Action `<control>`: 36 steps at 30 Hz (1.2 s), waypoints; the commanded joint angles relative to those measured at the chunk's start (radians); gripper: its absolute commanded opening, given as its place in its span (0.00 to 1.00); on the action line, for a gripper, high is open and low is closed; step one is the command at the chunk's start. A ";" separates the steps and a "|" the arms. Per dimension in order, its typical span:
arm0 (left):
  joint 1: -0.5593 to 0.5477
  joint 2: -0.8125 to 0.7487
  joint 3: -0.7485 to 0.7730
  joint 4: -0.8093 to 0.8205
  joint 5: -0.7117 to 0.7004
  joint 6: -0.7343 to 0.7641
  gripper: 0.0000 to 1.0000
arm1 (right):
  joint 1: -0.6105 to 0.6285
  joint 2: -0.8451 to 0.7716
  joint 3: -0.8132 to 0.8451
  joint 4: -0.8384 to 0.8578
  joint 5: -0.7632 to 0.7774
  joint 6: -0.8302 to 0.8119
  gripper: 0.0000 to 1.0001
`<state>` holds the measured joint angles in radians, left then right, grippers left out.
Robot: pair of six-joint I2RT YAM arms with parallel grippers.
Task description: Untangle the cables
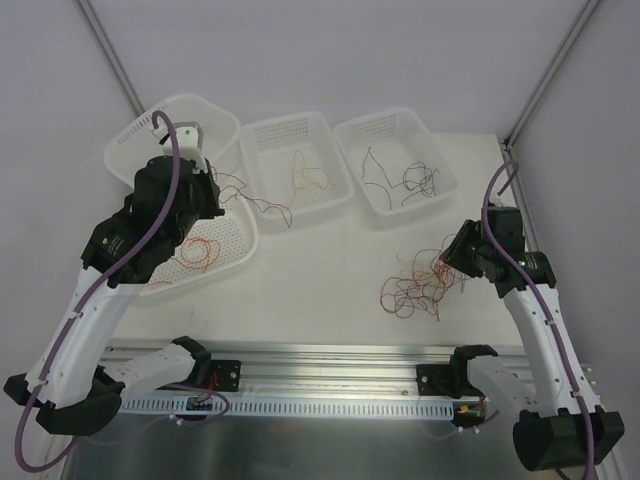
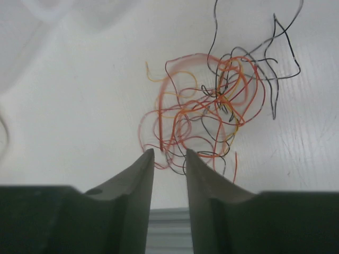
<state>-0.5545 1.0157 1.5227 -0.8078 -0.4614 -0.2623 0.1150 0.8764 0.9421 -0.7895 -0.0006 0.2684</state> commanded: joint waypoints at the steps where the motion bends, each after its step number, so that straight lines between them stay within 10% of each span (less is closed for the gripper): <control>1: 0.007 0.038 -0.016 0.002 0.216 -0.017 0.00 | 0.017 0.024 -0.043 0.003 -0.101 -0.052 0.38; 4: 0.004 0.069 -0.062 0.031 0.328 -0.041 0.00 | 0.029 0.003 -0.052 -0.001 -0.092 -0.087 0.59; 10: -0.013 0.124 -0.156 0.120 0.501 -0.101 0.00 | 0.112 -0.069 -0.023 0.056 -0.237 -0.230 0.69; 22: -0.151 0.257 -0.223 0.228 0.532 -0.166 0.00 | 0.527 0.033 -0.078 0.389 -0.323 -0.193 0.70; 36: -0.148 0.262 -0.153 0.226 0.431 -0.130 0.00 | 0.658 0.122 -0.054 0.431 -0.176 -0.198 0.70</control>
<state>-0.7227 1.3029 1.2984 -0.6086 0.0135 -0.4084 0.7692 1.0466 0.8684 -0.3748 -0.2413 0.0677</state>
